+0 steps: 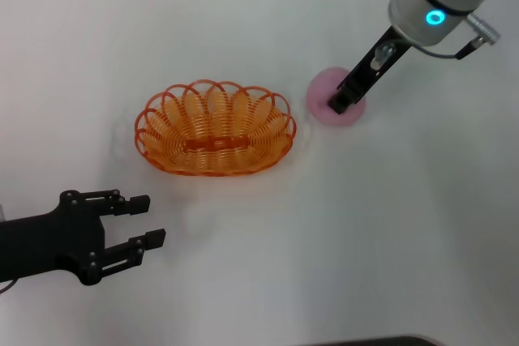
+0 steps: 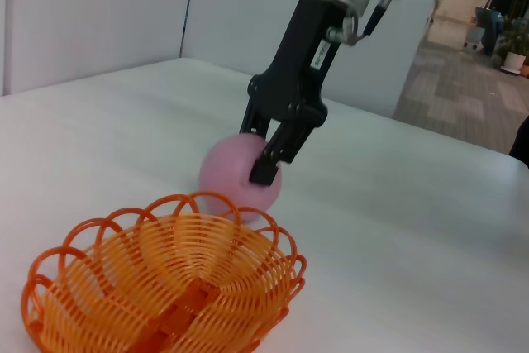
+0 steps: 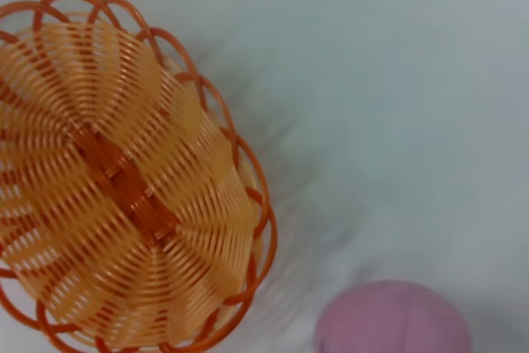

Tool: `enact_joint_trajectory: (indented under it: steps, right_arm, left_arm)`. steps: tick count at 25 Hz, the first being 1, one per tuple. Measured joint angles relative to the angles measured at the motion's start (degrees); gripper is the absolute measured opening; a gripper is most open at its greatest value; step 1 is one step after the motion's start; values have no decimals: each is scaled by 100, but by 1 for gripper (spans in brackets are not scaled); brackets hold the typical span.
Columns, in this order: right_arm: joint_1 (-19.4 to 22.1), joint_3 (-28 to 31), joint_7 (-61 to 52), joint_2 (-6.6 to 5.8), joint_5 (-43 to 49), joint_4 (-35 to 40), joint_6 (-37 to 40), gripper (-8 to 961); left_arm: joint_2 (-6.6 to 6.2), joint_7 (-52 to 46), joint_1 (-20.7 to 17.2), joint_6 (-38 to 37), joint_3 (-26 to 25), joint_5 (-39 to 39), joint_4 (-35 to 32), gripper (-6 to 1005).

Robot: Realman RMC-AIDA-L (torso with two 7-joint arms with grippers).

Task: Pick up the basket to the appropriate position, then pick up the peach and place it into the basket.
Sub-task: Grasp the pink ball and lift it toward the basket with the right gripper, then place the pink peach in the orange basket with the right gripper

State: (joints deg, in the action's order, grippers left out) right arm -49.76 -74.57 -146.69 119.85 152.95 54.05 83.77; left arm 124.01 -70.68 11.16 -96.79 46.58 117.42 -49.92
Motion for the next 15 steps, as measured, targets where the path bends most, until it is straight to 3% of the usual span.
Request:
enact_joint_trajectory:
  steps: [7,15]
  right_arm:
    - [-110,210,-58,29,170,269,529,322]
    - [-186,209,7,47,-385,441,582,323]
  left_arm:
    - [-8,-8,13,-6,0,0,0,509]
    - [-8,-8,42,-6,-68,-5,1,509]
